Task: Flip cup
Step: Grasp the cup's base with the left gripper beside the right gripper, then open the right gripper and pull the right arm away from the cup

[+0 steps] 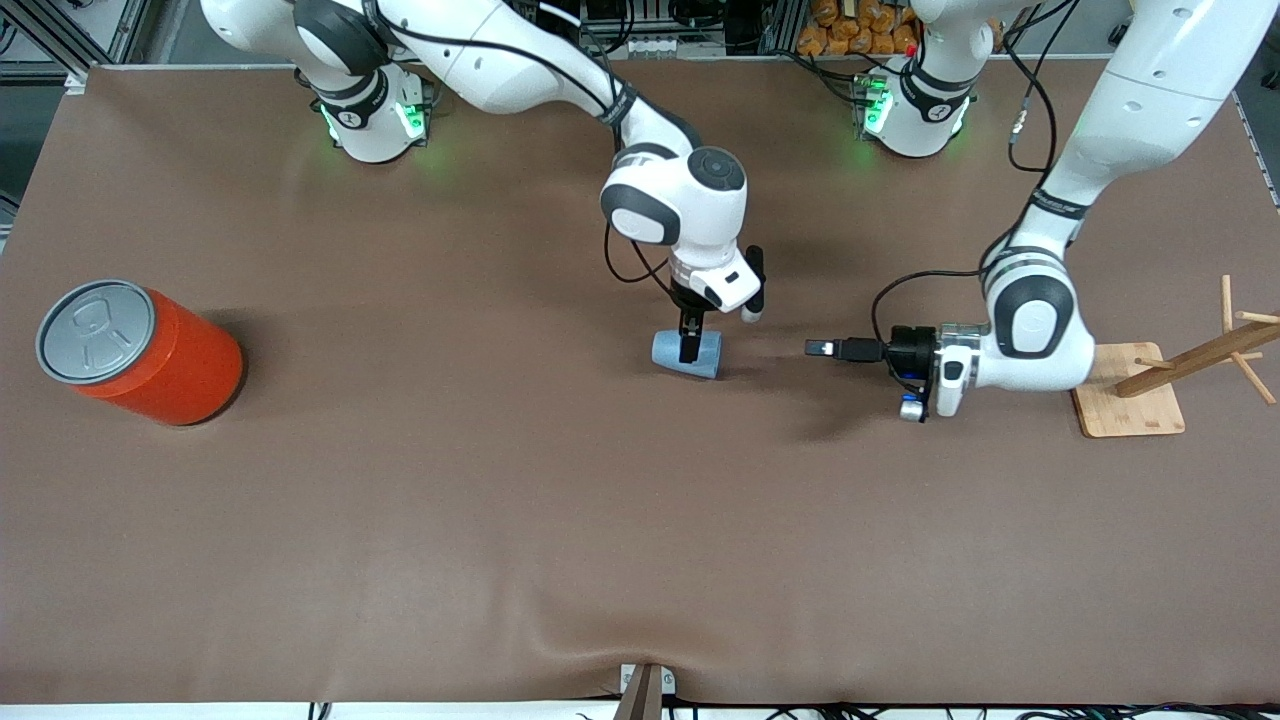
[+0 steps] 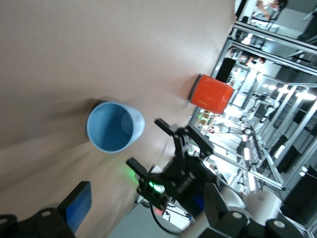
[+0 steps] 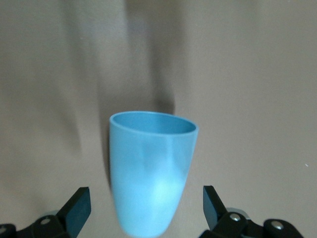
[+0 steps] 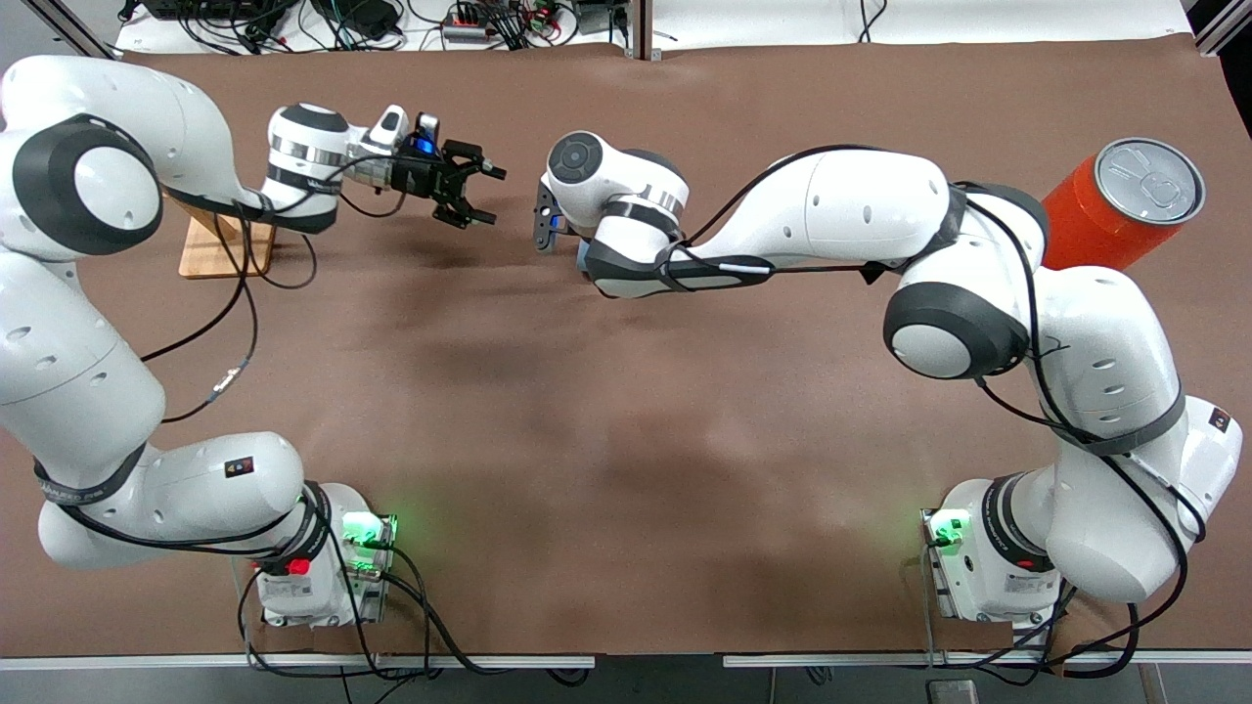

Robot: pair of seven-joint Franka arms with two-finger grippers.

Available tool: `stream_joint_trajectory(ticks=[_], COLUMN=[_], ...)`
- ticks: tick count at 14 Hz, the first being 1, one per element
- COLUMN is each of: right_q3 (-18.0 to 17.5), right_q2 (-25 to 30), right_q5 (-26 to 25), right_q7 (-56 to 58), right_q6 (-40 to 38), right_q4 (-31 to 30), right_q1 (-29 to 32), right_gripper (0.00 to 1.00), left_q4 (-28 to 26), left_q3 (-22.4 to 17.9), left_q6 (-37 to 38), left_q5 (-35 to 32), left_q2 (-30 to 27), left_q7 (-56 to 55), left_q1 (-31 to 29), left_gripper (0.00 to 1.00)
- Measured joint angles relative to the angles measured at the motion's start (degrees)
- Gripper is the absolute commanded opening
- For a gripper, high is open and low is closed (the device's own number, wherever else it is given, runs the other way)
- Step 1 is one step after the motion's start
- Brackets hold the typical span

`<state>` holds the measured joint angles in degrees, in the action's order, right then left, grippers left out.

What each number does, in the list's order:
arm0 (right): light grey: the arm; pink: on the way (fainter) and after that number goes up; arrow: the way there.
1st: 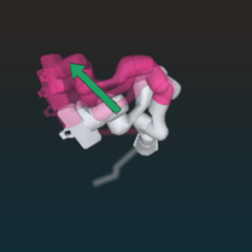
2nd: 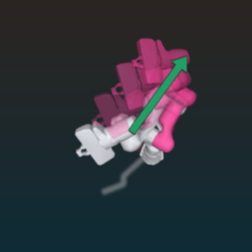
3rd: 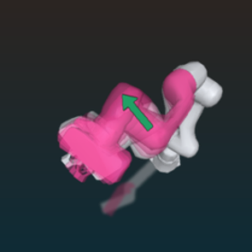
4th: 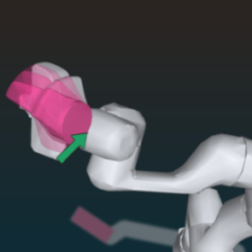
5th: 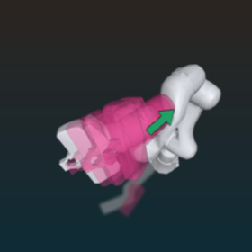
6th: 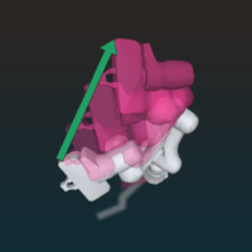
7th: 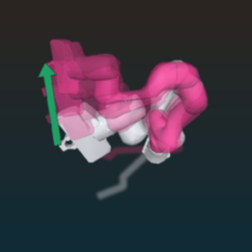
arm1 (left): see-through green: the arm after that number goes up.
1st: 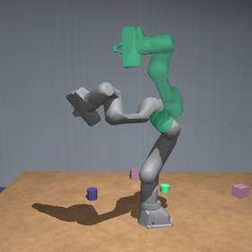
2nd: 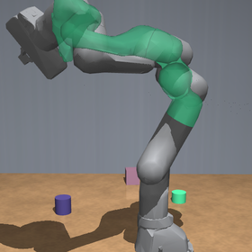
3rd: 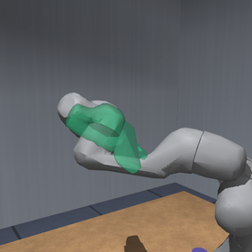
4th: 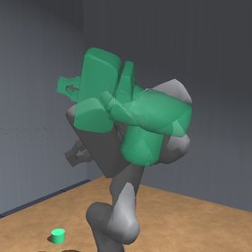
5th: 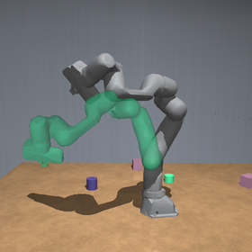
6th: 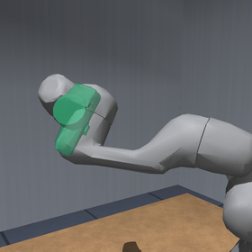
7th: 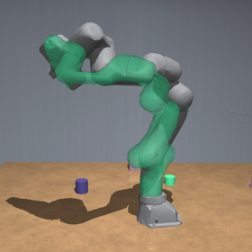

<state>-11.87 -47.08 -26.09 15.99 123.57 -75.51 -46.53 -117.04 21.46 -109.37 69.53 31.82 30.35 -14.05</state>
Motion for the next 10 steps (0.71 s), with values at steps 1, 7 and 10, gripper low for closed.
stream_joint_trajectory(ticks=[1, 7, 10], right_q3=[-0.5, -0.9, -0.9], right_q2=[1.1, 7.8, 12.1], right_q5=[0.0, 5.8, 7.2], right_q7=[0.0, -0.8, -0.9], right_q6=[-1.3, -5.8, -13.0], right_q4=[0.0, 0.5, 1.3], right_q1=[0.0, 4.4, 12.3], right_gripper=[1.00, 1.00, 1.00], left_q4=[-0.3, -0.3, -0.3], left_q3=[0.0, 0.2, 0.2], left_q6=[-0.6, -10.7, -14.1], left_q5=[1.5, 14.1, 20.9], left_q2=[0.5, 1.9, 2.9], left_q7=[1.0, 9.1, 13.7], left_q1=[0.7, 9.1, 14.1], left_gripper=[1.00, 0.90, 0.82])
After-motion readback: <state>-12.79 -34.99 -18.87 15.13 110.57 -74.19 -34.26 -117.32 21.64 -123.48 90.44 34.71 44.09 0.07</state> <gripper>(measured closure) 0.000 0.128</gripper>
